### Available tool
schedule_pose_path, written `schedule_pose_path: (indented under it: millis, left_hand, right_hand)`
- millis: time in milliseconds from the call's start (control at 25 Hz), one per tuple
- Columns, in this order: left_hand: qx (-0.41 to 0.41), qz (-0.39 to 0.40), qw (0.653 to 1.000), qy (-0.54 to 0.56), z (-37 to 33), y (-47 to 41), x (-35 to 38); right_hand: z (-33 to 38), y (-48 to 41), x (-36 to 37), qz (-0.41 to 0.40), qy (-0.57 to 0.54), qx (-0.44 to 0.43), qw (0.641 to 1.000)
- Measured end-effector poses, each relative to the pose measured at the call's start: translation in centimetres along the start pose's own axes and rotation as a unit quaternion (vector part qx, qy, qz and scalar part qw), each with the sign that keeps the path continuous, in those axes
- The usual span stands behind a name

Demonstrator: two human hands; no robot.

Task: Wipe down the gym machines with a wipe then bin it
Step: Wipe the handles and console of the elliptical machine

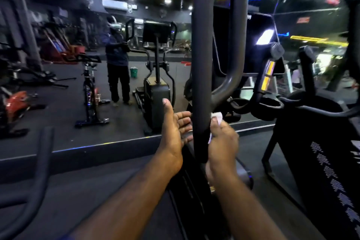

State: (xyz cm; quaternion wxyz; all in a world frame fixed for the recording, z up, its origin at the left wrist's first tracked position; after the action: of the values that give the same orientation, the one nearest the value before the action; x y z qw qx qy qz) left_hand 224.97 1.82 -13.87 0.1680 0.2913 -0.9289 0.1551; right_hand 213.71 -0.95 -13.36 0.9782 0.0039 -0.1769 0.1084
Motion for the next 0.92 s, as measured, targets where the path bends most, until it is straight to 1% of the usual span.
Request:
schedule_pose_path:
  millis: [40,80,160,240,320,360,400,440,480,520,560,600,640,680,720,800,920]
  left_hand:
    - [0.002,-0.013,1.000,-0.009,0.2,0.3,0.6]
    - [0.006,-0.022,1.000,-0.012,0.3,0.5,0.9]
    - [0.023,-0.046,0.998,-0.026,0.4,1.1,1.3]
    - [0.052,-0.103,0.993,-0.030,0.6,1.2,1.2]
    - [0.081,-0.162,0.983,-0.017,0.4,1.8,1.1]
    - [0.088,-0.181,0.979,-0.014,0.3,2.1,0.9]
    - [0.088,-0.185,0.979,-0.020,0.2,2.2,0.8]
    - [0.078,-0.172,0.982,-0.025,0.3,2.3,0.7]
    - [0.060,-0.145,0.987,-0.028,0.4,2.3,0.8]
    - [0.036,-0.110,0.993,-0.027,0.5,2.1,1.0]
    - [0.014,-0.073,0.997,-0.021,0.7,2.0,1.5]
    - [-0.004,-0.037,0.999,-0.002,0.8,2.1,2.2]
    - [-0.021,-0.008,0.999,0.025,0.6,2.5,3.1]
    - [-0.039,0.016,0.998,0.050,0.5,2.6,3.6]
    - [-0.052,0.042,0.995,0.068,0.5,2.4,3.9]
    - [-0.070,0.077,0.989,0.103,0.0,1.7,3.3]
    - [-0.090,0.131,0.975,0.155,-1.1,0.3,1.8]
  right_hand:
    - [0.5,-0.9,-0.7,0.074,-0.050,0.086,0.992]
    - [1.0,-1.6,-1.4,0.136,-0.074,0.141,0.978]
    - [1.0,-2.6,-2.4,0.217,-0.061,0.187,0.956]
    - [1.0,-3.8,-1.8,0.270,-0.038,0.225,0.936]
    - [1.9,-4.8,-0.9,0.329,-0.003,0.271,0.904]
    - [2.4,-5.2,-1.0,0.351,0.013,0.283,0.893]
    - [2.4,-5.4,-1.4,0.354,0.017,0.281,0.892]
    - [2.2,-5.3,-2.0,0.341,0.010,0.256,0.905]
    - [1.4,-4.7,-2.7,0.318,0.002,0.204,0.926]
    - [0.3,-3.4,-3.2,0.296,-0.001,0.126,0.947]
    - [-0.7,-1.8,-3.4,0.270,0.035,0.004,0.962]
    - [-1.7,-0.4,-3.3,0.216,0.109,-0.126,0.962]
    - [-2.6,0.5,-3.1,0.162,0.172,-0.243,0.941]
    - [-3.3,0.8,-3.0,0.127,0.219,-0.337,0.907]
    - [-3.6,0.6,-2.8,0.109,0.258,-0.398,0.874]
    - [-3.4,-0.7,-3.0,0.115,0.331,-0.486,0.800]
    - [-2.1,-0.8,-3.3,0.157,0.449,-0.555,0.683]
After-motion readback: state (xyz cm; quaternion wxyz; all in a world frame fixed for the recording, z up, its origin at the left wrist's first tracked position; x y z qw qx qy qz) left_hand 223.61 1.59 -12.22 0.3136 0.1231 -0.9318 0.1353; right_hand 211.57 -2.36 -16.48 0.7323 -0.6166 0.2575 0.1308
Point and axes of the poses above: each hand's wrist, its own y-axis away from the middle knuckle, its own x-axis out of the palm, z = x × y, the point moved 3 cm from there along -y, towards the middle knuckle, and after that the axes turned 13 degrees about x, right-handed, at the moved point
